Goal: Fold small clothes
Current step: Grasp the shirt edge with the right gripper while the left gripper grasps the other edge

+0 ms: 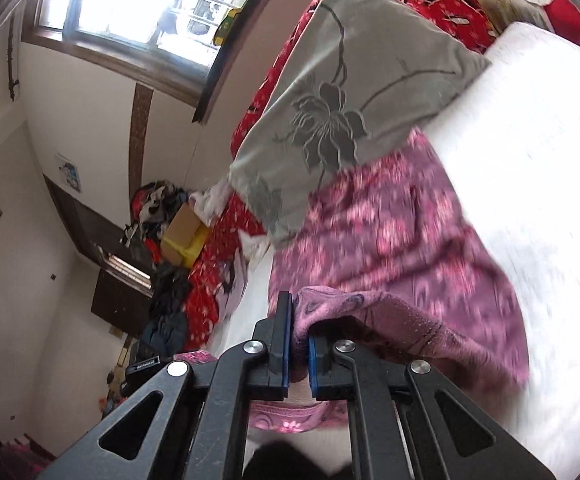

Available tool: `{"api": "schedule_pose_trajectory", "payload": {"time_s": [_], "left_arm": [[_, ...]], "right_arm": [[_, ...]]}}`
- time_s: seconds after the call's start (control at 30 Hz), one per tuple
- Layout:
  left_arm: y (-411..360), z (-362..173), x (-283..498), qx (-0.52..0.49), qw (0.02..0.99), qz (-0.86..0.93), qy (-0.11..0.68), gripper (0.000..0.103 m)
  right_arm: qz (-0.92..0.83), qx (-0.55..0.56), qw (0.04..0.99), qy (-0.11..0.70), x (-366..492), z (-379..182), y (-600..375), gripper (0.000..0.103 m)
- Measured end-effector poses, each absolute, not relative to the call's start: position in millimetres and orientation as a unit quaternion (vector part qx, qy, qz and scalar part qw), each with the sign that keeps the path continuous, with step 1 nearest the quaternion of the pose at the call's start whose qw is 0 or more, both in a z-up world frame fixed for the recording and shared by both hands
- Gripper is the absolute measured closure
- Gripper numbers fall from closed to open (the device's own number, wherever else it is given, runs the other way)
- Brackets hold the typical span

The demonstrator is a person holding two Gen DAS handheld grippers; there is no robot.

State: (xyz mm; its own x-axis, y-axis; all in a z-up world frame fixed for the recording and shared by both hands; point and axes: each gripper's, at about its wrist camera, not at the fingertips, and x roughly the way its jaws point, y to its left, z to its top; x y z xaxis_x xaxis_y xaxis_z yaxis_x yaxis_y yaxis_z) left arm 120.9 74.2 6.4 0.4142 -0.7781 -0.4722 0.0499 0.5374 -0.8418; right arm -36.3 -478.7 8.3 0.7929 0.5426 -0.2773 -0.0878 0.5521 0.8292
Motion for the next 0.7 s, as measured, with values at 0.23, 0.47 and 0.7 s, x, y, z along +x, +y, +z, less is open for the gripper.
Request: {"api": "schedule_pose_trajectory", "payload": {"time_s": [0.23, 0.47, 0.7], "left_arm": [[65, -12, 207, -0.421, 0.756, -0.240, 0.440, 0.101], [46, -46, 293, -0.428, 0.755, -0.192, 0.459, 0.101], [41, -72, 331, -0.477, 0.706, -0.171, 0.495, 0.101]], "right_arm": [[0.152, 0.464, 0.837, 0.248, 45, 1, -501, 0.097], [0.087, 0.527, 0.808, 0.247, 127, -35, -536, 0.097], [0.041, 0.584, 0.756, 0.292, 178, -74, -551, 0.092]]}}
